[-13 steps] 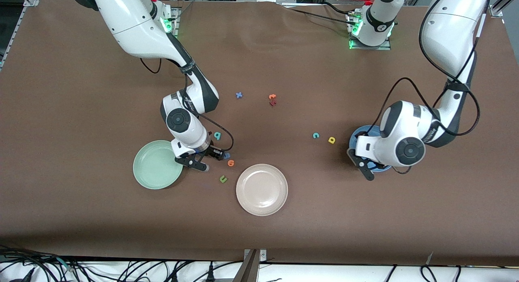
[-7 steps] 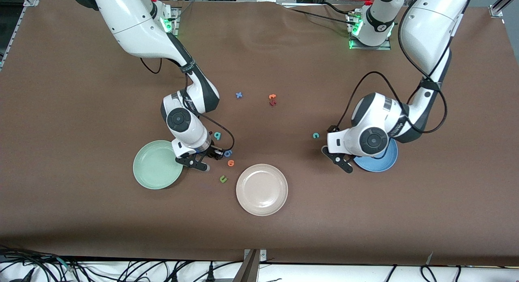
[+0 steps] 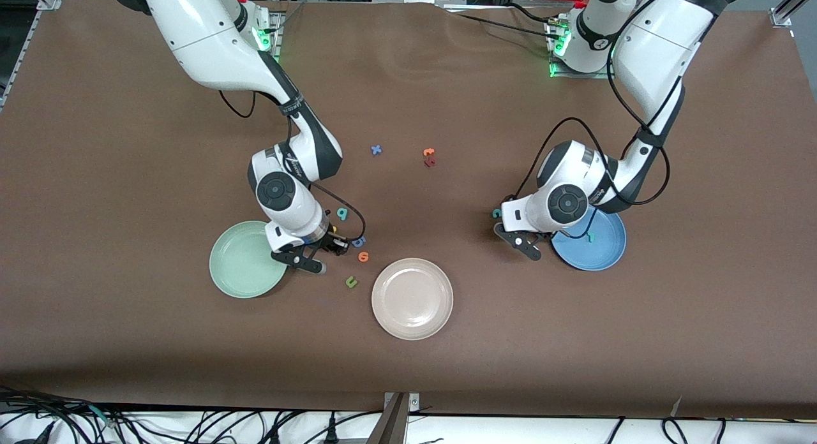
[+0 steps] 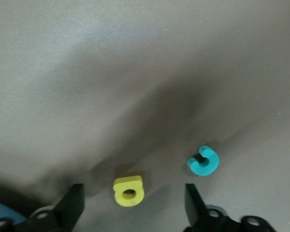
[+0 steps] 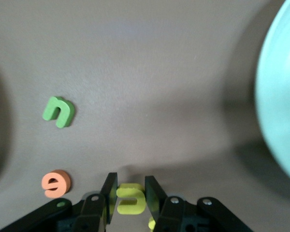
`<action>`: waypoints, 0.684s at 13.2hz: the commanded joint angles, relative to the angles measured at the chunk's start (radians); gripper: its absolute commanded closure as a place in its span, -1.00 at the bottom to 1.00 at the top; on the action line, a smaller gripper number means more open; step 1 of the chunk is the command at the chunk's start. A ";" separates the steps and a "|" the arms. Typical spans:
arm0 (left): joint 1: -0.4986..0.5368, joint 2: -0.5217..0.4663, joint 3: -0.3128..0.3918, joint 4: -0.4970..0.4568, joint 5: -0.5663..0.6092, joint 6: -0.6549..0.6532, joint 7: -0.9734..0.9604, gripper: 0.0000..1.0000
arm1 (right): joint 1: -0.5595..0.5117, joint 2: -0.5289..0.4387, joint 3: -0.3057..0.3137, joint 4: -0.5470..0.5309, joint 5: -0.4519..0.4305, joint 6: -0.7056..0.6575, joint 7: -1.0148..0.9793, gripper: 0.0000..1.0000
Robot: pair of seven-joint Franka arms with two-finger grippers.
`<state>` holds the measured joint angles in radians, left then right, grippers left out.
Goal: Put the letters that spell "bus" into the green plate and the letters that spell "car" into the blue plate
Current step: 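Grasp yellow letters with both grippers, then place the yellow letters on the green and blue plates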
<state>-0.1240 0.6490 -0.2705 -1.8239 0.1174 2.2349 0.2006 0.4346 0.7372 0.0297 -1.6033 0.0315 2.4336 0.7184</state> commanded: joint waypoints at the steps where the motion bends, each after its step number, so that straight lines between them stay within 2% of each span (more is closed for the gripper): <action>1: -0.003 -0.019 -0.001 -0.035 0.071 0.023 -0.021 -0.41 | -0.023 -0.067 -0.028 0.022 0.021 -0.129 -0.153 1.00; 3: 0.004 -0.020 -0.003 -0.061 0.120 0.043 -0.023 -0.33 | -0.037 -0.094 -0.072 0.016 0.019 -0.195 -0.320 1.00; 4: 0.004 -0.020 -0.003 -0.063 0.120 0.052 -0.023 -0.22 | -0.039 -0.096 -0.100 0.014 0.019 -0.217 -0.389 1.00; 7: 0.003 -0.015 -0.001 -0.058 0.119 0.052 -0.023 0.38 | -0.039 -0.091 -0.155 -0.015 0.008 -0.228 -0.526 1.00; 9: 0.009 -0.014 -0.003 -0.054 0.119 0.052 -0.029 0.63 | -0.054 -0.075 -0.185 -0.027 0.008 -0.215 -0.597 1.00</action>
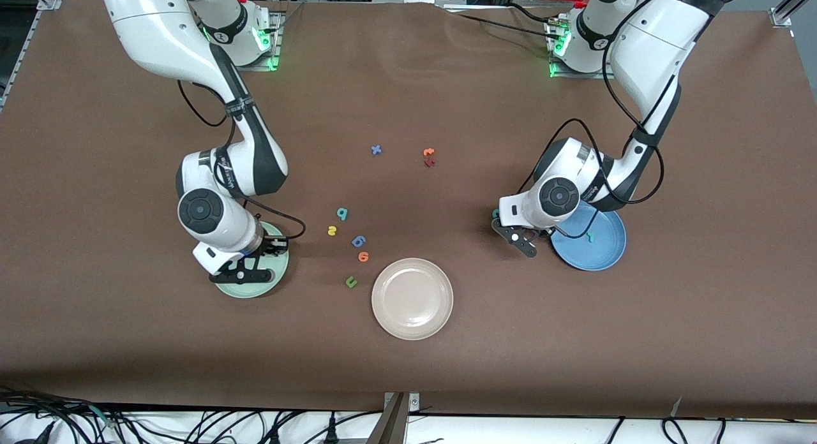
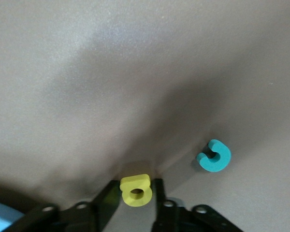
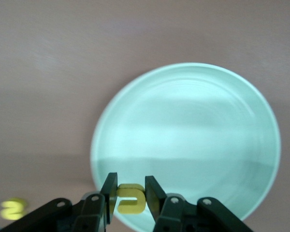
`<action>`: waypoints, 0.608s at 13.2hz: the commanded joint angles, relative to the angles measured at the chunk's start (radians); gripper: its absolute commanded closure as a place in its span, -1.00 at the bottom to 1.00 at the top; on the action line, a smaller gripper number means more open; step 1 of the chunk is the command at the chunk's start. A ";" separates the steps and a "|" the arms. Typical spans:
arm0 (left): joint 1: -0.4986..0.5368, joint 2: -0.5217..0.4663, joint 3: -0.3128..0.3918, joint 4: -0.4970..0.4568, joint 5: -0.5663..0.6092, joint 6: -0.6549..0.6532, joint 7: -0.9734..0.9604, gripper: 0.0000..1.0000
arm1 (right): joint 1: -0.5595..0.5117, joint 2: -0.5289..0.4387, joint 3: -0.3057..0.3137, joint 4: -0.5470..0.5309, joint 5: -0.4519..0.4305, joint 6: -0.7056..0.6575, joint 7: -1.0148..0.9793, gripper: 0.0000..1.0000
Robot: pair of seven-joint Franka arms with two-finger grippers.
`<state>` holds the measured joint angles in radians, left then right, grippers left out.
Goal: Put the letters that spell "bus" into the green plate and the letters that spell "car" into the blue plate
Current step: 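Place the yellow letters on the green and blue plates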
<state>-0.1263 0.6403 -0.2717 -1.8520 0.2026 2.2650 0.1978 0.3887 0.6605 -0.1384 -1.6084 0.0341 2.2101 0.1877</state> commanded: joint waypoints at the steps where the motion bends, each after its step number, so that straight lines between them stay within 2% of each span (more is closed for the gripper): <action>1: 0.013 -0.007 -0.001 -0.023 0.034 0.018 -0.026 0.69 | -0.014 0.007 -0.020 -0.024 0.003 0.017 -0.076 1.00; 4: 0.016 -0.066 0.000 -0.018 0.032 -0.019 -0.024 0.69 | -0.030 0.034 -0.038 -0.030 0.001 0.048 -0.122 0.98; 5: 0.016 -0.089 0.000 -0.006 0.031 -0.063 -0.023 0.69 | -0.031 0.040 -0.038 -0.030 0.001 0.048 -0.125 0.66; 6: 0.023 -0.099 0.002 0.026 0.031 -0.121 -0.014 0.69 | -0.031 0.044 -0.036 -0.030 0.003 0.048 -0.122 -0.05; 7: 0.042 -0.099 0.000 0.066 0.025 -0.181 -0.009 0.69 | -0.031 0.044 -0.038 -0.030 0.004 0.048 -0.120 -0.64; 8: 0.048 -0.099 -0.001 0.104 0.023 -0.230 -0.008 0.69 | -0.031 0.042 -0.036 -0.030 0.004 0.048 -0.116 -0.75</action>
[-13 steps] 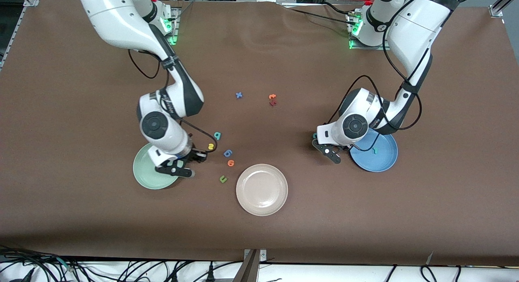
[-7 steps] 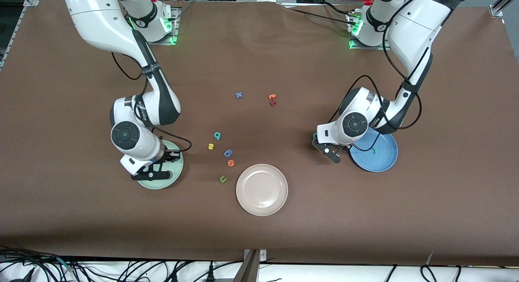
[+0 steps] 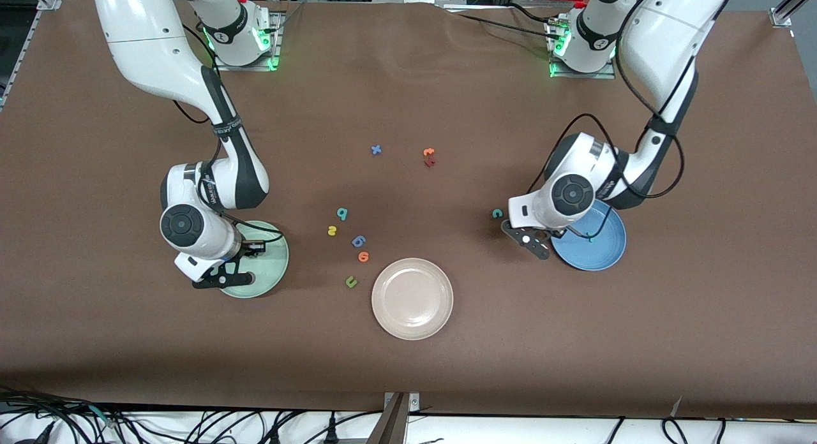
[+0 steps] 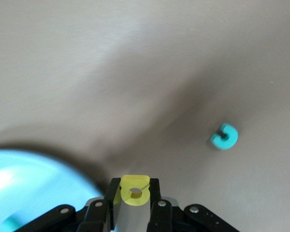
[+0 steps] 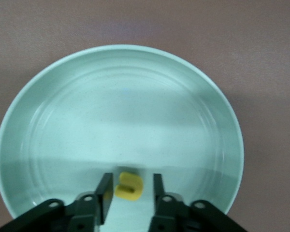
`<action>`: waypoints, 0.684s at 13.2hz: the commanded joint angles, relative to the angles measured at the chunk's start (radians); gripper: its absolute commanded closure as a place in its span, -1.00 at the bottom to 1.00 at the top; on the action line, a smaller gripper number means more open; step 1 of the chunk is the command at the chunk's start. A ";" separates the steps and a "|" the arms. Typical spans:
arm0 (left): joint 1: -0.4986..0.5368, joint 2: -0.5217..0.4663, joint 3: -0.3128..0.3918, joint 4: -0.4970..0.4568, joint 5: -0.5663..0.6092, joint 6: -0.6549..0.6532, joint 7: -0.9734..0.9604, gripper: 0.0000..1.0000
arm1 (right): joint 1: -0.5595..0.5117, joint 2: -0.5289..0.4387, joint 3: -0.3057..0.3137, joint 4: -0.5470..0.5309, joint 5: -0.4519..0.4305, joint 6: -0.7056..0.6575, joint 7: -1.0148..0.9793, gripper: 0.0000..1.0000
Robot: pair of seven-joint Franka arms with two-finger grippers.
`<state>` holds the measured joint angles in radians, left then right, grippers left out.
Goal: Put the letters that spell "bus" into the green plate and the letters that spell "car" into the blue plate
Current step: 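Place the yellow letters on the green and blue plates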
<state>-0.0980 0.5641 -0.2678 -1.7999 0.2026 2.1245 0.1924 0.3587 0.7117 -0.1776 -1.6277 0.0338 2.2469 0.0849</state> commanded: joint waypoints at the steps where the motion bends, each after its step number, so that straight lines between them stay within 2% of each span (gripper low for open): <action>1: 0.021 -0.023 -0.004 0.075 0.023 -0.119 -0.001 0.68 | -0.001 -0.012 0.003 -0.011 0.008 0.007 -0.002 -0.99; 3: 0.037 -0.020 0.004 0.080 0.035 -0.126 0.041 0.66 | 0.000 -0.044 0.007 -0.011 0.015 -0.010 0.018 -0.99; 5: 0.102 -0.003 0.006 0.082 0.037 -0.117 0.143 0.62 | 0.029 -0.073 0.039 -0.011 0.015 -0.036 0.189 -0.99; 6: 0.115 0.008 0.006 0.082 0.035 -0.115 0.179 0.51 | 0.049 -0.075 0.062 -0.011 0.014 -0.032 0.281 -0.99; 7: 0.121 0.017 0.006 0.082 0.037 -0.115 0.180 0.10 | 0.081 -0.078 0.070 -0.009 0.014 -0.023 0.373 -0.98; 8: 0.116 0.017 0.006 0.082 0.037 -0.113 0.180 -0.69 | 0.119 -0.077 0.070 -0.011 0.014 0.000 0.460 -0.98; 9: 0.109 0.017 0.004 0.082 0.037 -0.115 0.180 -1.00 | 0.150 -0.069 0.070 -0.012 0.014 0.028 0.542 -0.98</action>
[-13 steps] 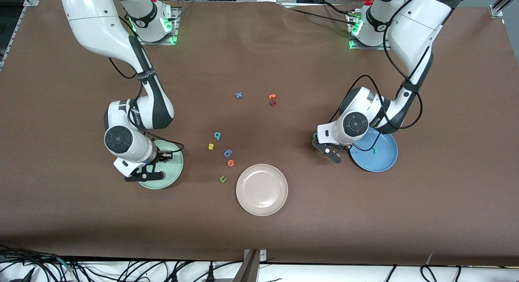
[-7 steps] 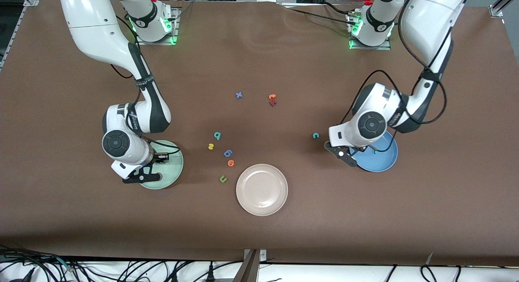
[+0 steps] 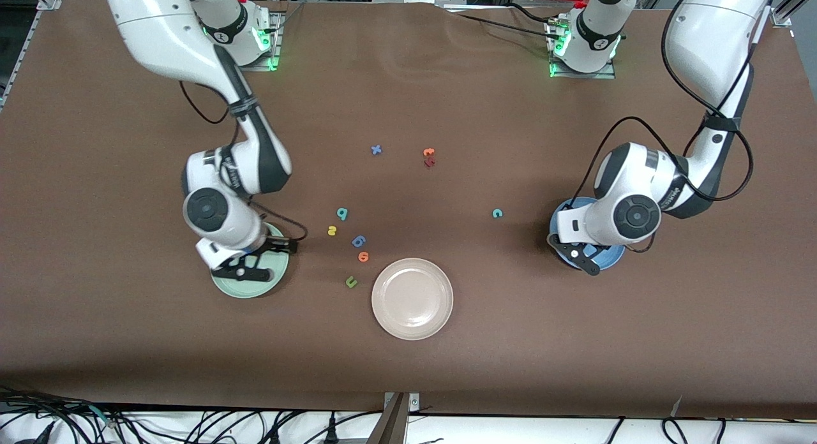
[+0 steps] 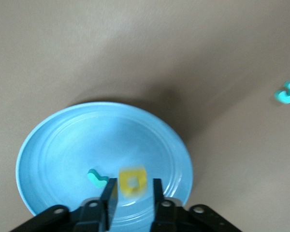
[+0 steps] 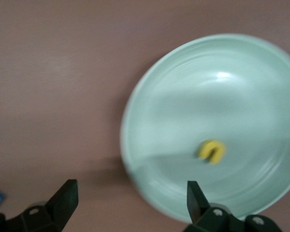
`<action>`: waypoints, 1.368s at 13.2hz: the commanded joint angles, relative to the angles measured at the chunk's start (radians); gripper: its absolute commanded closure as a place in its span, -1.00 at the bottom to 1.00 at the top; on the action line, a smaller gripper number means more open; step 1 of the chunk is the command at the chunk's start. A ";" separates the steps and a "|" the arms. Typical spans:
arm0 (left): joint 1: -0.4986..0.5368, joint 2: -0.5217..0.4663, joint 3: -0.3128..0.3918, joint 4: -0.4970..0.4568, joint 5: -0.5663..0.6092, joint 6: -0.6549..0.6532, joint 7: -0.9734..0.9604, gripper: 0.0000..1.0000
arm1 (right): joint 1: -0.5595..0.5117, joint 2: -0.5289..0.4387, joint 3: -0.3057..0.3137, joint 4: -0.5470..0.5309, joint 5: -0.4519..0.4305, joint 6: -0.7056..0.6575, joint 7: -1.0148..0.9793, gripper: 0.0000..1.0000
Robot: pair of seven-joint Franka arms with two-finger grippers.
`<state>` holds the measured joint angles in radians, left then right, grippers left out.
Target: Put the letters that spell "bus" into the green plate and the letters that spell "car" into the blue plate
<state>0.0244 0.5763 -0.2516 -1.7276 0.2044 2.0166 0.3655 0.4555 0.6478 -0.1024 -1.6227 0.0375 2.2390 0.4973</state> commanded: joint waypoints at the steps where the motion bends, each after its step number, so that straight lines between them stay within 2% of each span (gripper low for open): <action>1: -0.015 0.004 -0.018 0.010 0.035 -0.007 0.007 -1.00 | 0.070 0.003 -0.003 -0.019 0.007 0.056 0.183 -0.98; 4: -0.064 0.001 -0.023 0.010 0.018 -0.009 -0.051 -1.00 | 0.075 0.029 0.009 -0.099 0.005 0.186 0.193 -0.98; 6: -0.130 0.004 -0.023 0.008 0.016 -0.009 -0.201 -1.00 | 0.075 0.047 0.010 -0.147 0.005 0.279 0.193 -0.98; 8: -0.185 0.017 -0.024 0.010 -0.009 -0.003 -0.371 -1.00 | 0.077 0.053 0.015 -0.146 0.009 0.283 0.194 -0.98; 10: -0.245 0.028 -0.023 -0.006 -0.037 0.063 -0.517 -1.00 | 0.077 0.046 0.032 -0.141 0.012 0.281 0.198 -0.98; 12: -0.265 0.043 -0.023 -0.010 -0.037 0.080 -0.646 -1.00 | 0.077 0.038 0.032 -0.137 0.012 0.280 0.199 -0.98; 13: -0.279 0.048 -0.023 -0.010 -0.037 0.089 -0.680 -1.00 | 0.077 0.038 0.038 -0.137 0.012 0.283 0.202 -0.98; 16: -0.276 0.044 -0.023 -0.108 -0.037 0.247 -0.799 -1.00 | 0.077 0.044 0.055 -0.137 0.012 0.286 0.217 -0.98; 18: -0.265 0.036 -0.023 -0.133 -0.037 0.289 -0.821 -1.00 | 0.077 0.043 0.059 -0.137 0.010 0.286 0.217 -0.94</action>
<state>-0.2480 0.6361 -0.2778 -1.8202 0.1877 2.2641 -0.4247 0.5381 0.7019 -0.0551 -1.7494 0.0375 2.5155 0.7069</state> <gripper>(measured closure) 0.000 0.022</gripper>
